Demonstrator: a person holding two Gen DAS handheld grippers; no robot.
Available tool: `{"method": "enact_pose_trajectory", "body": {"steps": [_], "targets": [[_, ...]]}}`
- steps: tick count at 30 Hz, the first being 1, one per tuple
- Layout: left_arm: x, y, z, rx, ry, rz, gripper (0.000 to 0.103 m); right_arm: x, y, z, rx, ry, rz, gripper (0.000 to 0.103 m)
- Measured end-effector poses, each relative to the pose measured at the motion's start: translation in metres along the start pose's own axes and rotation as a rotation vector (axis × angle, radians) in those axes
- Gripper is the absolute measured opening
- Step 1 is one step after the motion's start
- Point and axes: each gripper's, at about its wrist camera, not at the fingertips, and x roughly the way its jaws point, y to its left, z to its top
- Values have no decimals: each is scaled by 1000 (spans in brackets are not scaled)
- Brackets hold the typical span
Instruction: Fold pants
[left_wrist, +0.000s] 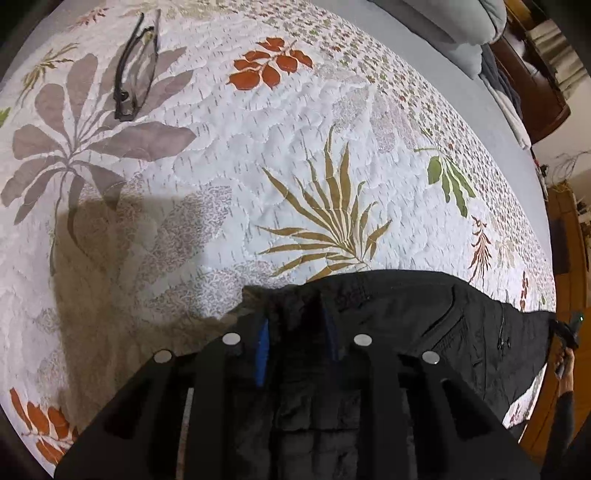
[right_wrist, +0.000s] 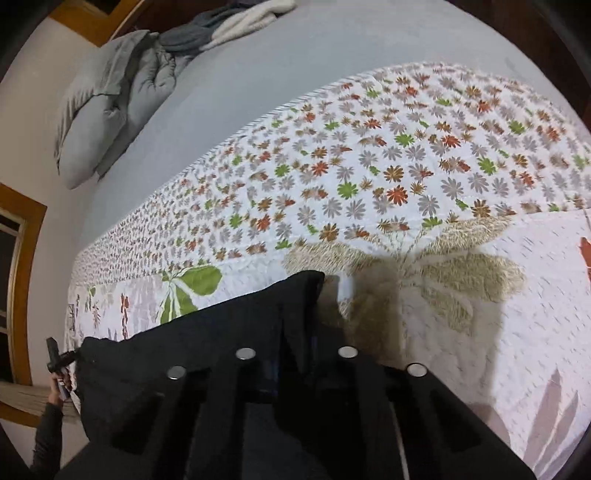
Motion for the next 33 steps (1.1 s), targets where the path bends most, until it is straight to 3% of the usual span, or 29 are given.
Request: {"method": "enact_pose_trajectory", "body": {"steps": [5,18,25,33], "targets": [[-13,-4,-1,-21,-35,11,19,-29,13,-5,-1,-80,-48,8],[-88,-23,-8,5,-116,-47,16,-121,44,-37,10,-177,-99,7],[-137,-34,-26,39,-167,-98,15,-188,49,-84,22,-248,-123,2],[-189,-46,-74,141,-242,-140,14,-240,57,-154,15,-301,-68,0]]}}
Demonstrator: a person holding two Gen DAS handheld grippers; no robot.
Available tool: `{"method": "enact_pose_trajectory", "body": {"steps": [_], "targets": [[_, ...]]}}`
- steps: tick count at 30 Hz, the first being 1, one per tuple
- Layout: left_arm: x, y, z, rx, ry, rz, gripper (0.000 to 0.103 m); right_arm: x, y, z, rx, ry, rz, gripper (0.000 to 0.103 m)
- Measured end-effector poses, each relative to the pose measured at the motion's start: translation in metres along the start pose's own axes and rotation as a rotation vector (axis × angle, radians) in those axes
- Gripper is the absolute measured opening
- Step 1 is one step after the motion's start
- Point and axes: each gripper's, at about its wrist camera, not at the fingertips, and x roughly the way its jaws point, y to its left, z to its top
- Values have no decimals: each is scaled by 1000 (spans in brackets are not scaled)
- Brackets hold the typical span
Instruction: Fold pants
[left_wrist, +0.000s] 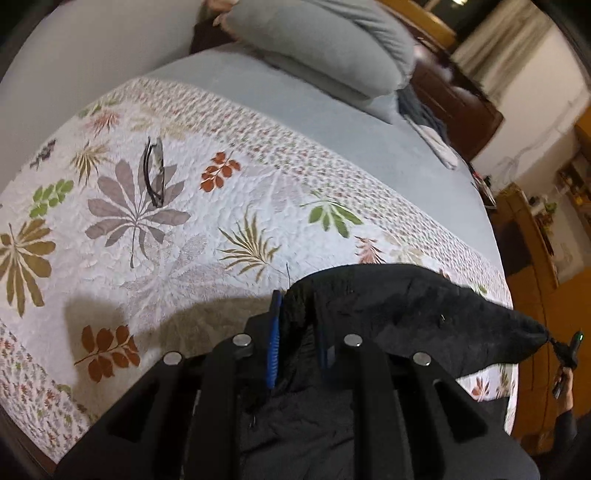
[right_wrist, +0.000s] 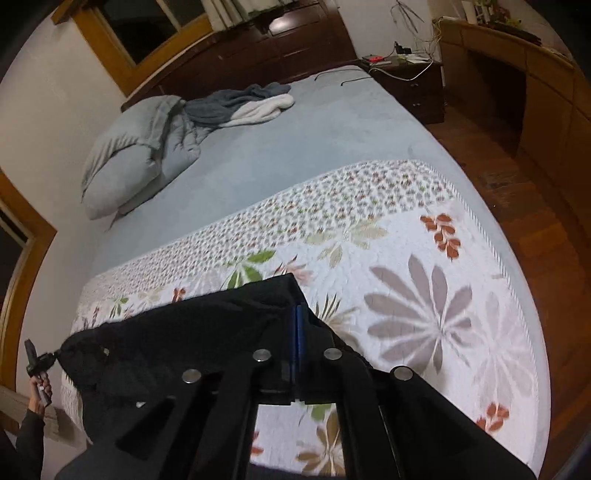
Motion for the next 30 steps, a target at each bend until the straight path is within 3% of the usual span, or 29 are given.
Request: {"method": "enact_pose_trajectory", "body": {"steps": [10,17,25,30], "targets": [[-51,18,-49,-6,-49,-63,14,-74,-16,-79,92,-120,112,0],[-84,36,-98,-7,-52,-76,14,-121,-48,-150,183,-164,127,0],[-96,57,-148,-32,-31,-75,15,-142,-75,-237,264,-149,125,0],[-88,75,-188,-45,14,-47,16,-140,-73,-300,276,-116,117,0]]}}
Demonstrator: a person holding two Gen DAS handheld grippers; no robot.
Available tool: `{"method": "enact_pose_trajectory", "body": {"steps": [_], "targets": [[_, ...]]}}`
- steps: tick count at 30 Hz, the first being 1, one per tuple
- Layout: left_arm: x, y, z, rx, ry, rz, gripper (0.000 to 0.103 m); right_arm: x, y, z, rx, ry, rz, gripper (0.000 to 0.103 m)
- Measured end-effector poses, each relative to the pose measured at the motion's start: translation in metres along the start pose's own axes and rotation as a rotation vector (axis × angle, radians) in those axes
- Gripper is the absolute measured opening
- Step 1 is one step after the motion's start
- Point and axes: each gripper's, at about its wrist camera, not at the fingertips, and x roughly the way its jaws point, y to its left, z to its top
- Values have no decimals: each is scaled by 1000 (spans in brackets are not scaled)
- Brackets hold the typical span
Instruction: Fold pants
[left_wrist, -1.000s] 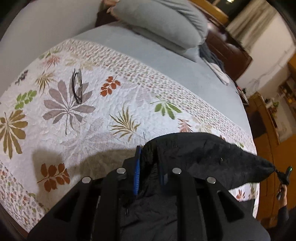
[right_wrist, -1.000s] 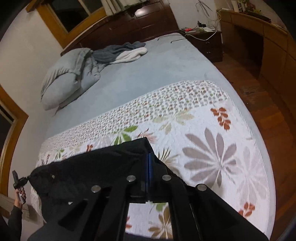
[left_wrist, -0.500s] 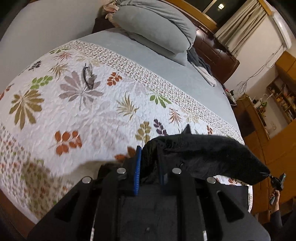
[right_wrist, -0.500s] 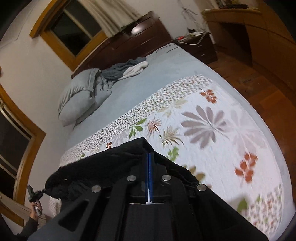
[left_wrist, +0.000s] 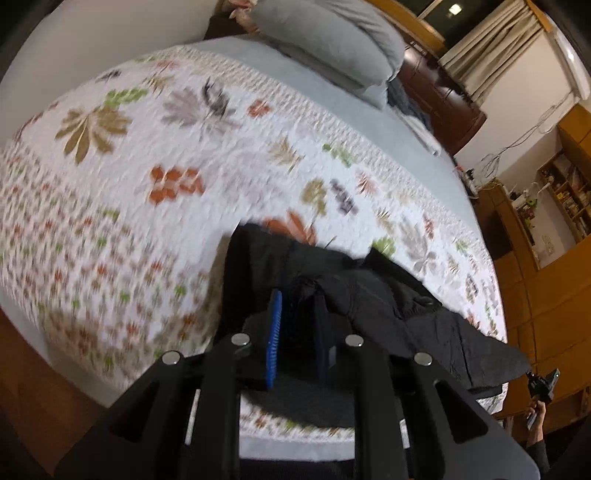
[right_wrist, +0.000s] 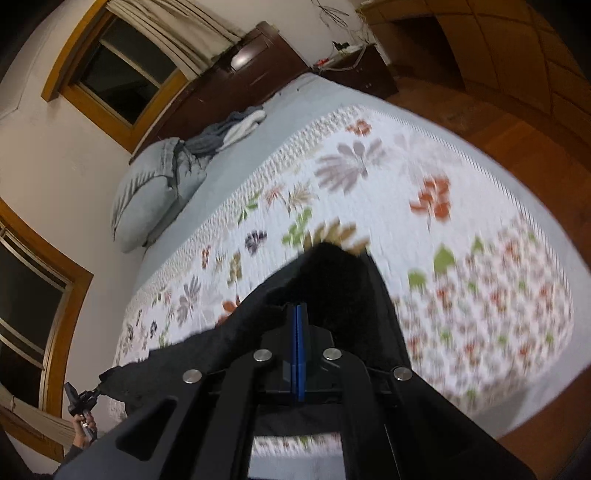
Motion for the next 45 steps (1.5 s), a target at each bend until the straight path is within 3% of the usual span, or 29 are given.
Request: {"method": "enact_pose_trajectory", "body": {"steps": [3,7,9,11,13,14,20,24,27,31,37,39,41,42,43,45], "targets": [[4,13,-22,7,32,58,14,9,-17,-29,51,20,-8,1],[-14,42,-41,-55,10,118,48,17,-48,-63,156,30,-32,6],[-28,51,-48,-59,-11,156,52,17,-60,-75,208,30,-31,13],[-41,54,-53,-55,-21,184,57,15,-66,-80,240,25,-31,31],[-53,47,-58,-43,-38,203,61,11,-70,-87,267,13,-30,35],[-57,41,-60,-37,-50,193,69,9,-71,-90,280,5,-27,35],[-66,-9,-79,-20,-129,82,87,4,-54,-107,307,-34,69,40],[-39,-37,-94,-90,-108,-52,90,21,-40,-120,333,-28,128,41],[0,-50,-108,-160,-42,-125,90,41,-33,-127,359,-4,163,50],[51,-54,-126,-264,81,-131,90,64,-18,-139,370,33,201,50],[87,-49,-131,-350,63,-111,90,84,0,-149,358,81,219,51],[86,-48,-128,-357,43,-111,89,86,2,-150,357,86,220,51],[82,-53,-123,-327,15,-134,43,87,3,-151,355,87,214,51],[82,-55,-121,-304,24,-107,34,86,3,-151,354,87,212,51],[82,-54,-119,-299,18,-95,12,86,3,-151,352,88,208,51],[79,-52,-117,-306,1,-113,3,85,3,-151,349,88,201,51]]}}
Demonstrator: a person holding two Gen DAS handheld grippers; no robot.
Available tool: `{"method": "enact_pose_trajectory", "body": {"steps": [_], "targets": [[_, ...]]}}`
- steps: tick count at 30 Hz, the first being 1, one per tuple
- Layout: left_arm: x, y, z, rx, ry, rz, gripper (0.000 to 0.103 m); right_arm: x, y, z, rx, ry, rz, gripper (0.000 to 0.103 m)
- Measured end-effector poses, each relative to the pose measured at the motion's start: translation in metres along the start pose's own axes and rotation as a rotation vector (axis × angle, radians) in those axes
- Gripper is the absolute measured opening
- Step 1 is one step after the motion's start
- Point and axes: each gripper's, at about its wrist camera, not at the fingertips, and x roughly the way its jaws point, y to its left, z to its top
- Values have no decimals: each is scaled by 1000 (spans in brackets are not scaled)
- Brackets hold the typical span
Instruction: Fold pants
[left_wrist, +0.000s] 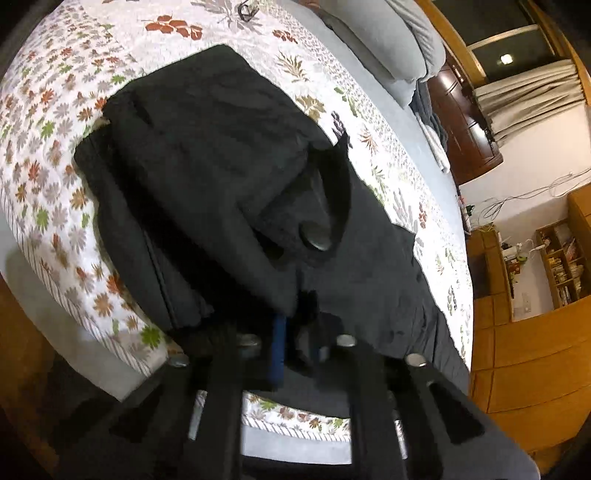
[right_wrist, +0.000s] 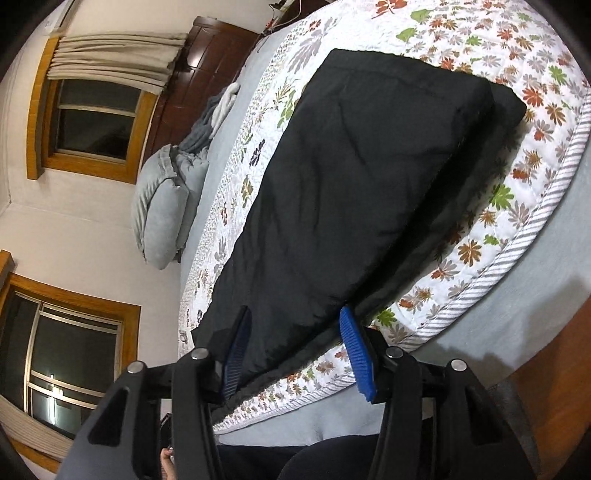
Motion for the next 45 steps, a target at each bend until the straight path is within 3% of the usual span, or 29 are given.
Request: {"method": "enact_pose_trajectory", "body": {"steps": [4,7,10,13,15,19,25,28,30,31,32,36,40,45], "targets": [[-24,-1,-5,-20,-56,-63,2,0,-4,3,17,-9,-1,52],[-10,33,-19,-147,12,-16,1,0,-9,1,19,-8,-6,54],[-2,34,-17,-144,61,-10,3,1,-20,0,53,-16,-15,54],[5,20,-14,-59,67,61,25,-3,-24,0,54,-36,-27,54],[8,18,-11,-60,78,55,33,-16,-29,6,79,-105,-34,54],[8,12,-9,-51,80,14,57,-41,-41,17,151,-229,-20,54],[9,10,-13,-45,72,-6,68,-44,-43,34,167,-253,-16,53],[11,10,-14,-43,70,-6,69,-41,-43,45,170,-257,-28,51],[9,12,-14,-40,72,0,69,-41,-45,52,169,-258,-31,32],[7,13,-15,-39,72,1,69,-43,-45,54,165,-267,-33,12],[7,12,-15,-36,72,2,70,-44,-44,54,160,-275,-34,9],[10,10,-15,-23,75,10,71,-50,-46,53,127,-299,-101,6],[12,8,-11,-35,82,-1,71,-46,-66,50,158,-285,-112,7],[-1,14,-13,-71,71,21,73,-56,-63,49,148,-282,-96,22]]}}
